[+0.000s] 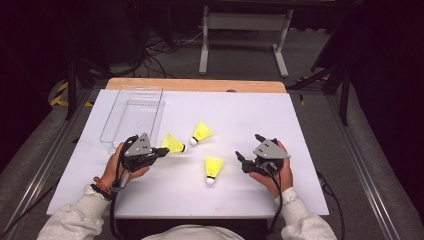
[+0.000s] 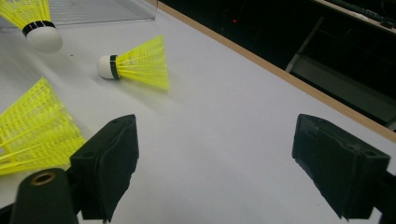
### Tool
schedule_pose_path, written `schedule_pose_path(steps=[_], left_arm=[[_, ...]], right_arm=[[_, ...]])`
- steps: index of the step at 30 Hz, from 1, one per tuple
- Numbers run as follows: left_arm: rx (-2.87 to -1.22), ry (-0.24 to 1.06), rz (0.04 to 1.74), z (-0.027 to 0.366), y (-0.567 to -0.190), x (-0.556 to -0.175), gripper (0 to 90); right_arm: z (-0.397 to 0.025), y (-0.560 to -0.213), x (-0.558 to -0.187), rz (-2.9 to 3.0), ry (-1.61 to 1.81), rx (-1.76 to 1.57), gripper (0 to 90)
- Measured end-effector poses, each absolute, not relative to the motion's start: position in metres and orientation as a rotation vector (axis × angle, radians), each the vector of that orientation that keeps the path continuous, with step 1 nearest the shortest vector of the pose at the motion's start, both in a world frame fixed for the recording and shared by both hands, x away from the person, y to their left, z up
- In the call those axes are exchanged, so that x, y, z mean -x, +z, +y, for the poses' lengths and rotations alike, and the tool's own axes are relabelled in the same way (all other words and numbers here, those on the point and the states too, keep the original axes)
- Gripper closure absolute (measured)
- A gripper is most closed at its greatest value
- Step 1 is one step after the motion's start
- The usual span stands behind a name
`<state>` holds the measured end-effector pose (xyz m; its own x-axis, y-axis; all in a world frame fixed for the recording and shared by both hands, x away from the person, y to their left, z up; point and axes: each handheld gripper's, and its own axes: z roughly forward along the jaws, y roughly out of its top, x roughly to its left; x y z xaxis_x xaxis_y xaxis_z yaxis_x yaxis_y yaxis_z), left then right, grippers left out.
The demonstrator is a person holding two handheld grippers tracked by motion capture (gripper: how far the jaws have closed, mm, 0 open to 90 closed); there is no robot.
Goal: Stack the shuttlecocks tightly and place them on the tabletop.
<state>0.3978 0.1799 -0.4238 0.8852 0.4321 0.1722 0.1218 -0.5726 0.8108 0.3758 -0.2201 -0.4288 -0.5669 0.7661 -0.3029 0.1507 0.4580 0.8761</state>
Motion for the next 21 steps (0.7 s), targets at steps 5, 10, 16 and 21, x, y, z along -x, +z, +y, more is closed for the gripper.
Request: schedule_pose_path(steps=[5, 10, 16, 21], left_arm=[[-2.159, 0.444, 0.398, 0.1803, -0.4234, -0.3972, 89.5], [-2.163, 0.451, 0.403, 0.1812, -0.4226, -0.3958, 89.3], [-2.173, 0.454, 0.393, 0.1808, -0.4213, -0.3957, 89.6], [-2.171, 0.452, 0.393, 0.1806, -0.4192, -0.3963, 89.6]], right_arm=[[-0.2199, -0.4290, -0.3758, 2.001, 1.104, -0.763, 15.3], [-0.2195, -0.4295, -0.3760, 2.011, 1.097, -0.760, 15.1], [-0.2186, -0.4304, -0.3764, 2.022, 1.093, -0.754, 15.0], [-0.2180, -0.4312, -0.3771, 2.031, 1.088, -0.756, 14.9]])
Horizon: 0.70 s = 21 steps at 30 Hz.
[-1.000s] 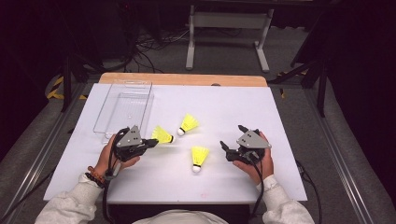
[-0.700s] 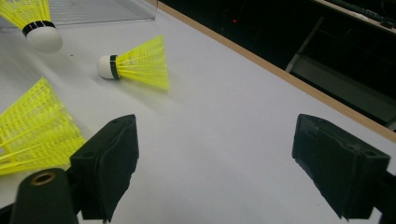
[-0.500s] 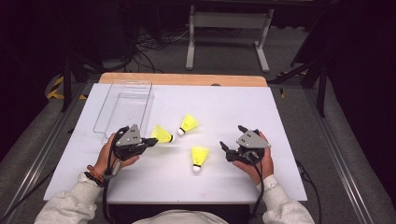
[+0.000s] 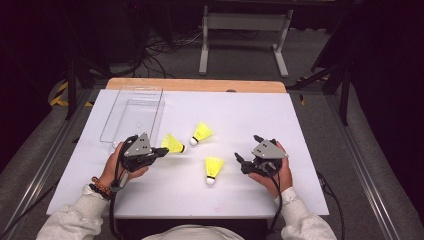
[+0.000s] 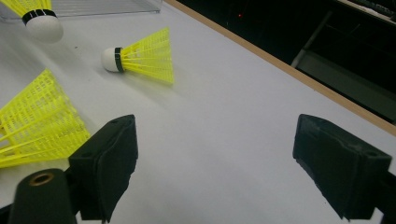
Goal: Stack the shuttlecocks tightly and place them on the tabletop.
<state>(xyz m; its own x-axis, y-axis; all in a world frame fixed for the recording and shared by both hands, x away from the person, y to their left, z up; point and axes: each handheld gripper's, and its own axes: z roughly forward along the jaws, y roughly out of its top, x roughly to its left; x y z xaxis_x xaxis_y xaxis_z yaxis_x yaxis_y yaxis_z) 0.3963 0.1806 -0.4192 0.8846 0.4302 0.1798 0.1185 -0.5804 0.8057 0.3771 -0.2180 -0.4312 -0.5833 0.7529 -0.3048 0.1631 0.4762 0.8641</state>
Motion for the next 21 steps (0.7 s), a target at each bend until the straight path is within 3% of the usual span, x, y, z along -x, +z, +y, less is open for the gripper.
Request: schedule_pose_path(steps=[21], left_arm=[[-2.235, 0.435, 0.452, 0.176, -0.403, -0.422, 89.1]], right_arm=[[-0.216, -0.434, -0.378, 2.077, 1.078, -0.746, 14.6]])
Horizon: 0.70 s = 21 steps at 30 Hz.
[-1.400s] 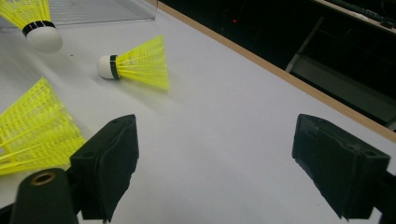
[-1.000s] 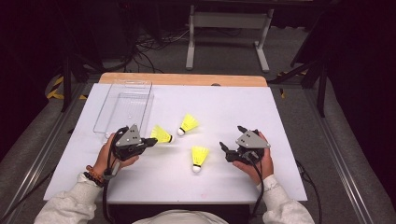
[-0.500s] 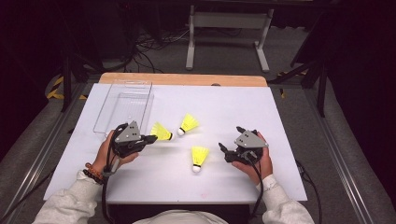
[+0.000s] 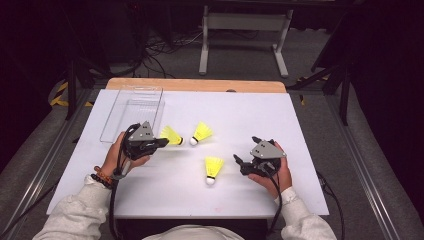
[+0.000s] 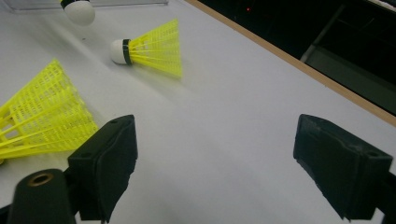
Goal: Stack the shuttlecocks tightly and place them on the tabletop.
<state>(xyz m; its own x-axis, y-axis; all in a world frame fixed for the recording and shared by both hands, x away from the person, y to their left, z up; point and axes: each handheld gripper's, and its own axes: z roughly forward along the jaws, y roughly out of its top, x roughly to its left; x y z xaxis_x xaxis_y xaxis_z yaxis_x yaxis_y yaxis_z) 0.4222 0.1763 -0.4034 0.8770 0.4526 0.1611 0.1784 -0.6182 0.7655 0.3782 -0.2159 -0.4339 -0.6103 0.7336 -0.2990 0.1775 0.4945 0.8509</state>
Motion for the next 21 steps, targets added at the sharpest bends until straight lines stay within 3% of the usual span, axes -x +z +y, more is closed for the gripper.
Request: schedule_pose_path(steps=[21], left_arm=[[-2.335, 0.411, 0.374, 0.159, -0.401, -0.424, 87.6]], right_arm=[[-0.206, -0.440, -0.378, 2.190, 1.021, -0.679, 13.7]])
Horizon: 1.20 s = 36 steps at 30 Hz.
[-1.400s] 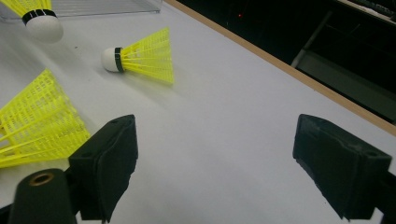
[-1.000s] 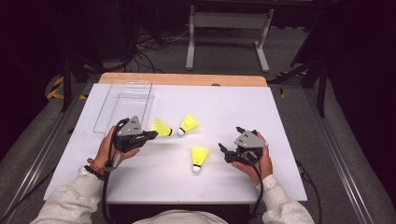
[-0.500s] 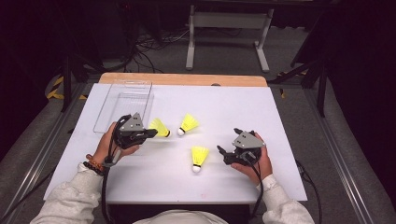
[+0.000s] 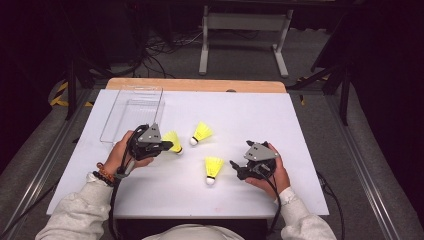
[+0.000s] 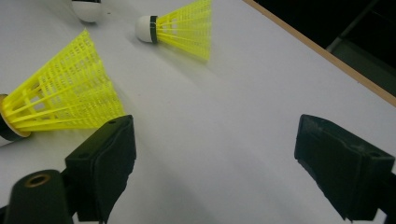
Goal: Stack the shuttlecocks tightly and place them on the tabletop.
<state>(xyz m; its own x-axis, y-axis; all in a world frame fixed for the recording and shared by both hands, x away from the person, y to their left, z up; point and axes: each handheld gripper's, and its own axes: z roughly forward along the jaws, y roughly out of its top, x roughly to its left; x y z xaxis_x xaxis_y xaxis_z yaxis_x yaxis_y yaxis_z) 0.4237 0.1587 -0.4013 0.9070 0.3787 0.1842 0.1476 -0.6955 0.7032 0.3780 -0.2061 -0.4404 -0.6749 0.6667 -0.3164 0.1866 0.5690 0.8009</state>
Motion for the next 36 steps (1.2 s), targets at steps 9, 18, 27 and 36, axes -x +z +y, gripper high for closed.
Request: schedule_pose_path(steps=[9, 18, 27, 36], left_arm=[[-2.339, 0.420, 0.354, 0.145, -0.403, -0.424, 87.2], [-2.370, 0.530, 0.293, 0.127, -0.402, -0.422, 89.5], [-2.429, 0.570, 0.261, 0.130, -0.395, -0.427, 89.7], [-2.474, 0.464, 0.183, 0.115, -0.400, -0.430, 87.5]], right_arm=[[-0.206, -0.441, -0.378, 2.197, 1.010, -0.674, 13.6], [-0.206, -0.441, -0.377, 2.199, 1.009, -0.667, 13.6], [-0.207, -0.441, -0.377, 2.204, 1.004, -0.663, 13.6], [-0.205, -0.443, -0.377, 2.218, 0.994, -0.655, 13.4]])
